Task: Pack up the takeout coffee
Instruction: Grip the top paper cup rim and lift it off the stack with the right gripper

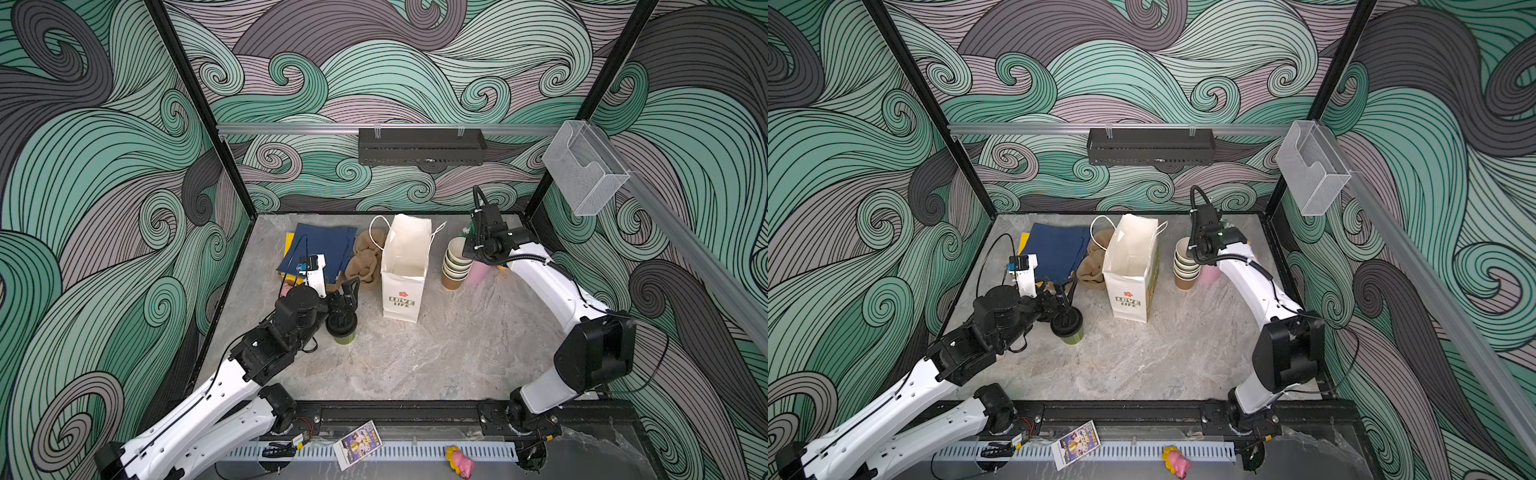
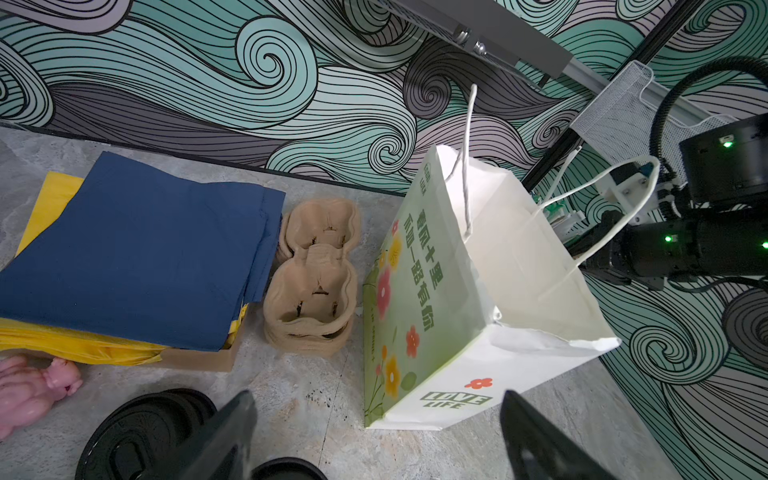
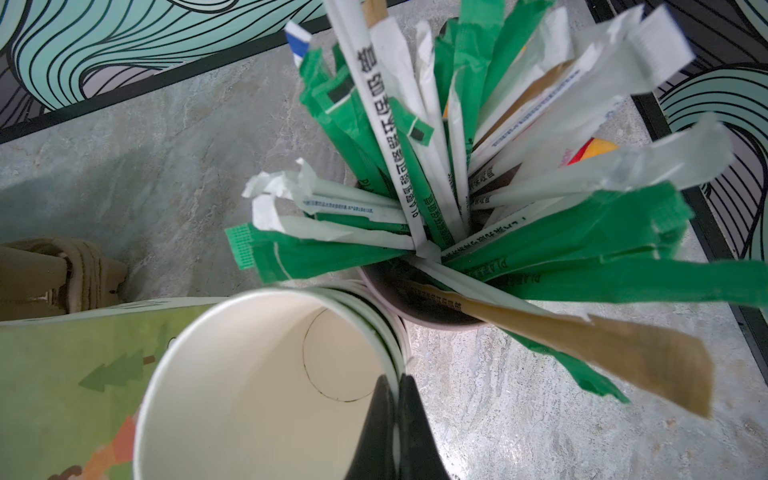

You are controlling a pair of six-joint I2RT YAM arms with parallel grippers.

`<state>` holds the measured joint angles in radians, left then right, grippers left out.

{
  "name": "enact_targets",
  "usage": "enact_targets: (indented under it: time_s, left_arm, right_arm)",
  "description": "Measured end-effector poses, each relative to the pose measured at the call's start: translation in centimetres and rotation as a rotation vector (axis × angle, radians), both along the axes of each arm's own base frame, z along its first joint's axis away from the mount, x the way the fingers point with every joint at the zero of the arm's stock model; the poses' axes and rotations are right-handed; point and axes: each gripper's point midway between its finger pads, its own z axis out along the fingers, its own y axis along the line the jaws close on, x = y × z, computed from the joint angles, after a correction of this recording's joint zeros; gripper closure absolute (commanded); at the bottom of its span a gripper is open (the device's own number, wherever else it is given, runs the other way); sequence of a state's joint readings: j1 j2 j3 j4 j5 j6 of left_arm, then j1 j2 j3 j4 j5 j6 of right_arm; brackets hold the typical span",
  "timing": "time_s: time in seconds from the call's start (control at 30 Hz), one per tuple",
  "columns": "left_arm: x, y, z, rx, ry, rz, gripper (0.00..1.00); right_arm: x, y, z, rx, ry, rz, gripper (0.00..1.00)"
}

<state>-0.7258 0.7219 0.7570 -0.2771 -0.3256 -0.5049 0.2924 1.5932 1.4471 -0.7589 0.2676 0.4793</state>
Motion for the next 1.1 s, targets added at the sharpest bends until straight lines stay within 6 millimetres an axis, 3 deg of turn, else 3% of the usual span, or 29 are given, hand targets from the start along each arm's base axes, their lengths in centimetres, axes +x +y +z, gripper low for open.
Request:
enact_targets:
  time_s: [0.23,0.53,0.83,1.1]
  left_arm:
    - [0.0,0.0,0.0,0.001,0.001,0.000,0.07]
    - [-0.1,0.1,-0.2,0.007,0.008,0.000,0.07]
    - [-0.2,0.3,-0.1,0.005,0.004,0.003,0.07]
    - [-0.2,0.3,-0.1,0.001,0.004,0.009,0.07]
  right_arm:
    - [-0.3,0.2,0.8,0.020,-0.018,0.006,1.00]
    - [-0.6,0.2,4.0,0.053,-0.095,0.010,1.00]
    - [-1.1,0.4,5.7,0.083,-0.135,0.017,1.00]
    - [-3.3,1.0,10.7,0.158,-0.240,0.078,1.00]
